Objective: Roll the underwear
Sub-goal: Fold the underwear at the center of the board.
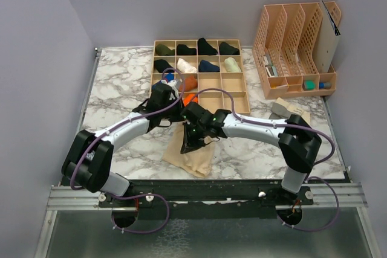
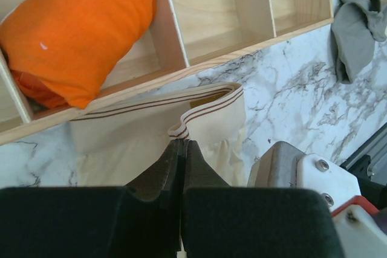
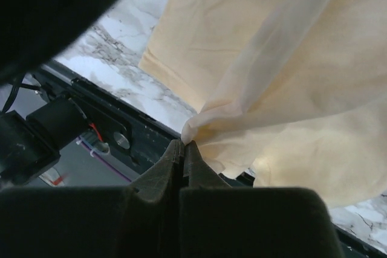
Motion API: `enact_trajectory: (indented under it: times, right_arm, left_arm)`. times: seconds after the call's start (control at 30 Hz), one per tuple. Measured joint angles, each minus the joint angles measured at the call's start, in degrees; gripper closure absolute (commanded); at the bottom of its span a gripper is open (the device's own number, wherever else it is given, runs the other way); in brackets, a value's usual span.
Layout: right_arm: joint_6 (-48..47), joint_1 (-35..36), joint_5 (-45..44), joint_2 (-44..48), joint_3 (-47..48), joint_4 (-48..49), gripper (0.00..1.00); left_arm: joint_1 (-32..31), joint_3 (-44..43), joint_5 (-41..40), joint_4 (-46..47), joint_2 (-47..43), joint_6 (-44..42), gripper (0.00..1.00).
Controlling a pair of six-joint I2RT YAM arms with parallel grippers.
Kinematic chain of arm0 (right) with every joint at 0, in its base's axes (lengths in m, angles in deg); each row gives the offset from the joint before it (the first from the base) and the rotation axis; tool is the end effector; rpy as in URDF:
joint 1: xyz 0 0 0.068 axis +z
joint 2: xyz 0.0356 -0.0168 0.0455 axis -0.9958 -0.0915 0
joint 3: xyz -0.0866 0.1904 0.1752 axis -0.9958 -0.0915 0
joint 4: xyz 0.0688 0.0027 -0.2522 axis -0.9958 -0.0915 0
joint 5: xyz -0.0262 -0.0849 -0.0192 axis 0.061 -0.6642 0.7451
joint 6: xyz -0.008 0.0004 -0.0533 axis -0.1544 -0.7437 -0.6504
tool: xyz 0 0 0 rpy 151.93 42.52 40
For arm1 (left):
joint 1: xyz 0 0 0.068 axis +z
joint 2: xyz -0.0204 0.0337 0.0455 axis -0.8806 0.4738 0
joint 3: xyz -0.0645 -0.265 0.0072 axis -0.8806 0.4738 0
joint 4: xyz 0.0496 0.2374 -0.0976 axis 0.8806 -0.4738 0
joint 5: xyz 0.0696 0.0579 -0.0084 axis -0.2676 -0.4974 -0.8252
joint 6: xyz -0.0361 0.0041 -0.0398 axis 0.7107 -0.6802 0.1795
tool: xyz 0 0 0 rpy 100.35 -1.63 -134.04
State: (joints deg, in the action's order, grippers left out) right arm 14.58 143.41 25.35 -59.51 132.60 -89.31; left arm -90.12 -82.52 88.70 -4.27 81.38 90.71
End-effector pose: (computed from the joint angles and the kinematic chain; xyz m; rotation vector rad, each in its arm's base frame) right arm 0.1862 0.3206 0.2104 -0.2333 2.8727 0.8599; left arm 0.2657 -0.1556 0.2168 0.1006 2.3466 -0.8879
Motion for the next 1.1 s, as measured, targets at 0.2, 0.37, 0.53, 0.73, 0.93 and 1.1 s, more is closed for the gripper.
enact_trajectory:
  times: [0.2,0.37,0.53,0.73,0.93,1.1]
  right_arm:
    - [-0.02,0.11,0.26,-3.32,2.49,0.52,1.0]
    - [-0.02,0.35,0.61,-5.07,4.48,1.64,1.0]
    - [-0.07,0.5,1.29,-5.9,4.72,2.08,0.99]
    - [-0.09,0.55,2.27,-8.41,6.73,2.19,0.98]
    - [-0.04,0.61,3.04,-9.31,7.58,2.19,0.85]
    - [0.0,0.44,4.15,-10.69,8.61,2.21,0.62]
  left_arm:
    - [1.31,0.46,-1.29,-2.16,-0.39,-1.46,1.0]
    - [1.9,0.04,-2.34,-4.26,-0.42,-3.32,1.0]
    - [2.1,-0.55,-3.98,-6.08,-0.42,-4.66,1.0]
    - [2.21,-0.55,-6.75,-7.54,-0.44,-5.16,1.0]
    - [2.43,-0.79,-8.37,-8.94,-0.44,-5.92,0.95]
    - [2.82,-0.76,-9.99,-10.1,-0.44,-6.49,0.54]
